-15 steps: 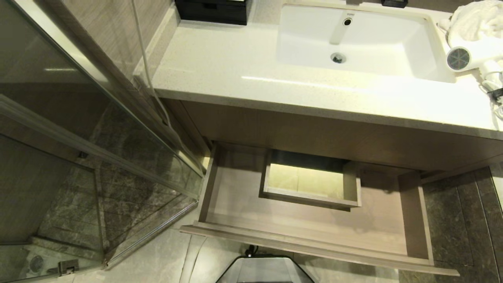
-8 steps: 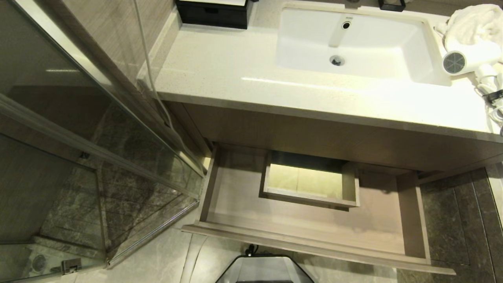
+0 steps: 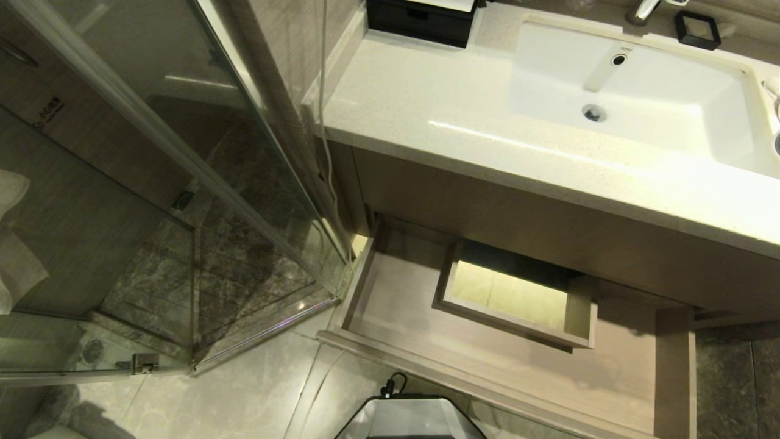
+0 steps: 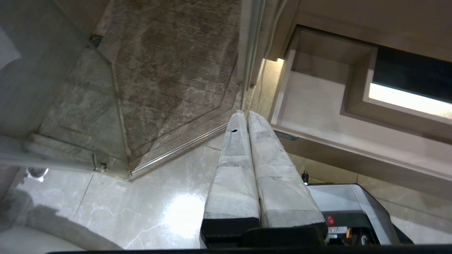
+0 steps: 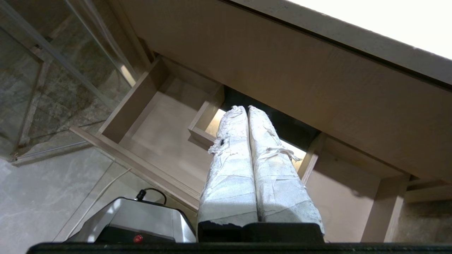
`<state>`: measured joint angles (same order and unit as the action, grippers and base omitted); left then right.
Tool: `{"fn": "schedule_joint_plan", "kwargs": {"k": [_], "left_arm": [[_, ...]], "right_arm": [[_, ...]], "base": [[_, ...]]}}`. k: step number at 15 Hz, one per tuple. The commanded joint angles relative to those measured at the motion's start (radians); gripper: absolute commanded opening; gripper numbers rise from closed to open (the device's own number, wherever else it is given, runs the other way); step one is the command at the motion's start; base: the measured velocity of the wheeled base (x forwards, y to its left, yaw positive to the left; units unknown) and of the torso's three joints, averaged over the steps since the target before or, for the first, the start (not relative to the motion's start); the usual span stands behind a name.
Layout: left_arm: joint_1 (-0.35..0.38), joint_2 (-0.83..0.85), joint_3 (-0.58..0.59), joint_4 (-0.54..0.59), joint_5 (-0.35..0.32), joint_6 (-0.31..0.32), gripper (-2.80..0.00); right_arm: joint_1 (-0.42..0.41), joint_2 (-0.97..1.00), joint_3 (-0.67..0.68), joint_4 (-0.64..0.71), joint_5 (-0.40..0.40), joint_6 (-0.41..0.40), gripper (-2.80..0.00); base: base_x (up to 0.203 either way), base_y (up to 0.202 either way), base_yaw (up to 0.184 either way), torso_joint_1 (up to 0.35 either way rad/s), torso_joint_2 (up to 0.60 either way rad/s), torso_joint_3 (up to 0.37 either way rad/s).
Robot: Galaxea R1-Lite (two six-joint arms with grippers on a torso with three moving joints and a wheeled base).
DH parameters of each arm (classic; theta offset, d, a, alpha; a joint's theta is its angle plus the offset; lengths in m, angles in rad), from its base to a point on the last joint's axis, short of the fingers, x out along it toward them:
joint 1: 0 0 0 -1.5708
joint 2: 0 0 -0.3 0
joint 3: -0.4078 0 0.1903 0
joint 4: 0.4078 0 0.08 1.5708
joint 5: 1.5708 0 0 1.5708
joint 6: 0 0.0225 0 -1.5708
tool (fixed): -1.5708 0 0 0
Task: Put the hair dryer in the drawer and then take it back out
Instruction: Pick up the hairdryer
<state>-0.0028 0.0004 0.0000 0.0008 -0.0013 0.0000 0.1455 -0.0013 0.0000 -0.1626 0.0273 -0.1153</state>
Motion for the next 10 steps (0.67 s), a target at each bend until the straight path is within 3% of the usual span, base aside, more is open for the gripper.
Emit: {"fn": "schedule_joint_plan", "kwargs": {"k": [1,10], "left_arm": [[0.000,0.000,0.000,-0.001,0.000,0.000,-2.80],[0.000,0.000,0.000,-0.001,0.000,0.000,-2.80]], "right_arm": [[0.000,-0.039,0.040,-0.002,0.000,-0.001,-2.80],[0.000,-0.039,0.040,0.001,0.000,0.011,-2.80]], "base": [[0.000,0.000,0.000,0.000,0.00,0.000],[0.000,0.000,0.000,0.000,0.00,0.000]]}}
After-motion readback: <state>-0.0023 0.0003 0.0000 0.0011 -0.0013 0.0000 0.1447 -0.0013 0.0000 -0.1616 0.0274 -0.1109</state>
